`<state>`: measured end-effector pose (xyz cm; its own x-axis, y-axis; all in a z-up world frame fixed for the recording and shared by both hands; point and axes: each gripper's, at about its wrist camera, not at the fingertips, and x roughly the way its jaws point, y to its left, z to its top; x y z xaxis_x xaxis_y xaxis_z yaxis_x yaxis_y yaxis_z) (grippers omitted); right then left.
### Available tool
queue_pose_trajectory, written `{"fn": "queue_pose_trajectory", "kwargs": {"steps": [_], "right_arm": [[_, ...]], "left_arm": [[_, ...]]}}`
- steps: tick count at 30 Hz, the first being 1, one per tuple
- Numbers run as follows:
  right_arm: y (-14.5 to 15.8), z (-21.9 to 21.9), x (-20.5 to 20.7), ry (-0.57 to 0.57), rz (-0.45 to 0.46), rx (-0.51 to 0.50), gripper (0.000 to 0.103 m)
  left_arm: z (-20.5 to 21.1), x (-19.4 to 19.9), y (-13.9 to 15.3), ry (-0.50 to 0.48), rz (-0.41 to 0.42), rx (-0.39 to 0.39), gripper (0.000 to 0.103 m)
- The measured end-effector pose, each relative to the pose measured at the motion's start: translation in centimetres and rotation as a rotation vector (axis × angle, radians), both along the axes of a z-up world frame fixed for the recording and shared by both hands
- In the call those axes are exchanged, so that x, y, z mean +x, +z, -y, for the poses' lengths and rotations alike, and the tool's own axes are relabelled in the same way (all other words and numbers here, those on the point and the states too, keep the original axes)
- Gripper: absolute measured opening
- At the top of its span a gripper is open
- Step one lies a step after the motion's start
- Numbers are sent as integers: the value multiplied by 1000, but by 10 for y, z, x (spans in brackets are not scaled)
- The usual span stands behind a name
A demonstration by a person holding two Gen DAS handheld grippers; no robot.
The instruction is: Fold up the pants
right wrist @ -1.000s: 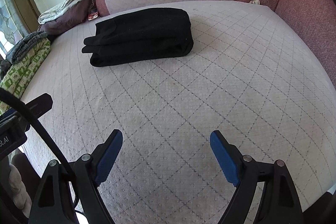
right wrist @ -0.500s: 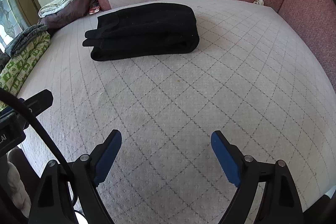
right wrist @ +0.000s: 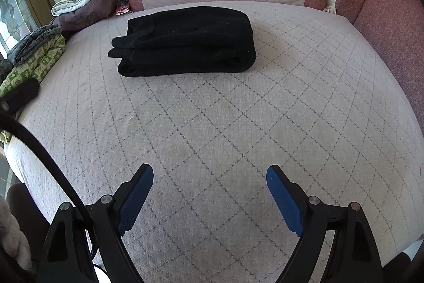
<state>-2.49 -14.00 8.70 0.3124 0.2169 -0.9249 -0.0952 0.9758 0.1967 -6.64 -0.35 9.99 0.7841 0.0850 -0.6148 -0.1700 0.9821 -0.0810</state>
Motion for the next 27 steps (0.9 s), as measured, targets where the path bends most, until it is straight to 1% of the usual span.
{"fn": "queue_pose_trajectory", "kwargs": {"steps": [2,4,9,11,16,20,27], "right_arm": [[2,-1,1,10,6,-4,91],[6,-4,4,20,17,-8,91],[13,-11,6,41,34,-5,91],[14,-15,7,53,38,-8,92],[14,-20,9,65,33,3,92],[14,-23,8,78,33,-6,92],[9,-21,9,70,14,-13,92]], "left_arm": [[-4,4,6,25,-7,-10,103],[-7,6,9,29,-11,-8,103],[-10,4,8,31,0,39,103],[-9,3,4,28,-21,51,103],[-9,6,-6,3,-89,32,103],[-6,6,-13,-8,-117,32,103],[-2,10,-26,-33,-160,42,103]]}}
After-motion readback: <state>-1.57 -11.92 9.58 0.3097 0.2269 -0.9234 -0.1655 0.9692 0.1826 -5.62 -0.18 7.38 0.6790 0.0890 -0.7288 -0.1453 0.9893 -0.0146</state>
